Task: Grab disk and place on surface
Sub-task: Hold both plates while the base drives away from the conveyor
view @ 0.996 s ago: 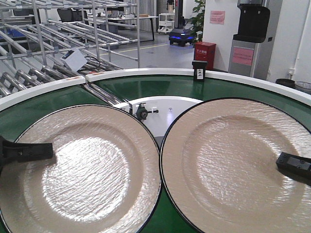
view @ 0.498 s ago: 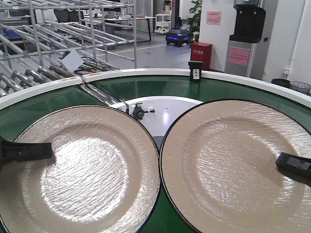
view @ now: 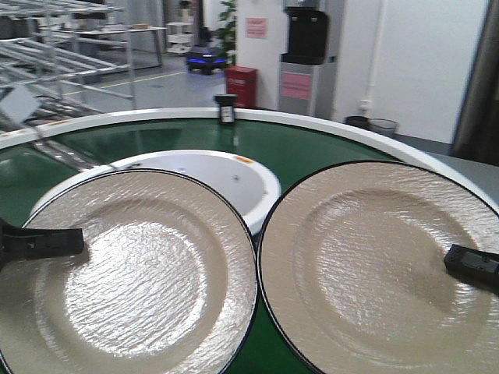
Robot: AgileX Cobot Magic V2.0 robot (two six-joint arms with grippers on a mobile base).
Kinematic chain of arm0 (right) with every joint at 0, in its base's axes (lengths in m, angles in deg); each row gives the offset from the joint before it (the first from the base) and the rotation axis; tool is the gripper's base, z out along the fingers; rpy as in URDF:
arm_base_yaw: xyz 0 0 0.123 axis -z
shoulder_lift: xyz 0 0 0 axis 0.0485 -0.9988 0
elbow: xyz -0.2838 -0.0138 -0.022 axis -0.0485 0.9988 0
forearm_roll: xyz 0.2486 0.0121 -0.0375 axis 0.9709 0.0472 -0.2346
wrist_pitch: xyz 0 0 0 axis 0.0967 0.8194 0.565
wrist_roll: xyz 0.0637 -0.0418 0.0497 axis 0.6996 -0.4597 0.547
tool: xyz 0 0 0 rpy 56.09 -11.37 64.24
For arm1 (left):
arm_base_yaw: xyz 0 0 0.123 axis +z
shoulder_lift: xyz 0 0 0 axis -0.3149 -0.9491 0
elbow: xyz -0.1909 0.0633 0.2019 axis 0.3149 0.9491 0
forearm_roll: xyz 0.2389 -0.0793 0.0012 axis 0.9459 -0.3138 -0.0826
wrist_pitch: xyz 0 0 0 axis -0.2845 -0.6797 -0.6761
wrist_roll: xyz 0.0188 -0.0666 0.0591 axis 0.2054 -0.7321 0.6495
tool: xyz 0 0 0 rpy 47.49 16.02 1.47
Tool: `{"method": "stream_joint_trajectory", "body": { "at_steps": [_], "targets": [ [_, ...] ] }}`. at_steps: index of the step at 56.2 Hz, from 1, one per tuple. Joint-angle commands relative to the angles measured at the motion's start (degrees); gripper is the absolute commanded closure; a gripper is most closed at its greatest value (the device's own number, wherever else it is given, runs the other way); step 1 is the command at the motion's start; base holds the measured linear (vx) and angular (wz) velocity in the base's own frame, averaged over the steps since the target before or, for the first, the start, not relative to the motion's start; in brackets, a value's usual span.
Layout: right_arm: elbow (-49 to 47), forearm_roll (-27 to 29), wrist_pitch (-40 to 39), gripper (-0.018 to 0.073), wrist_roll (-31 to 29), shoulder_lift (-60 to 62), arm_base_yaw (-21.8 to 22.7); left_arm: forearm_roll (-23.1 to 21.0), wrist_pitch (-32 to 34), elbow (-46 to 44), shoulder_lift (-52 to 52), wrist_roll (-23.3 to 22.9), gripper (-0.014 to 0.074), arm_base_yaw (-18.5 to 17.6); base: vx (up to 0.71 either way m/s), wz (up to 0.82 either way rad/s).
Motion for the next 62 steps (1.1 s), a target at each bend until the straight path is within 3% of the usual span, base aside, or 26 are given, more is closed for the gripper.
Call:
{"method": "stream_joint_trajectory", "body": {
  "at_steps": [1,62],
  "targets": [
    [-2.0,7.1,0.6,0.0568,0.5,1.1,0.5,-8.4,-1.9,-2.0,1.7,-1.0,0.0604,-0.2,-0.14,-0.55],
    [-2.0,7.1,0.6,0.0568,0.5,1.1,0.5,-8.4,-1.9,-2.0,1.7,-1.0,0.0604,-0.2,-0.11,-0.47]
  ]
}}
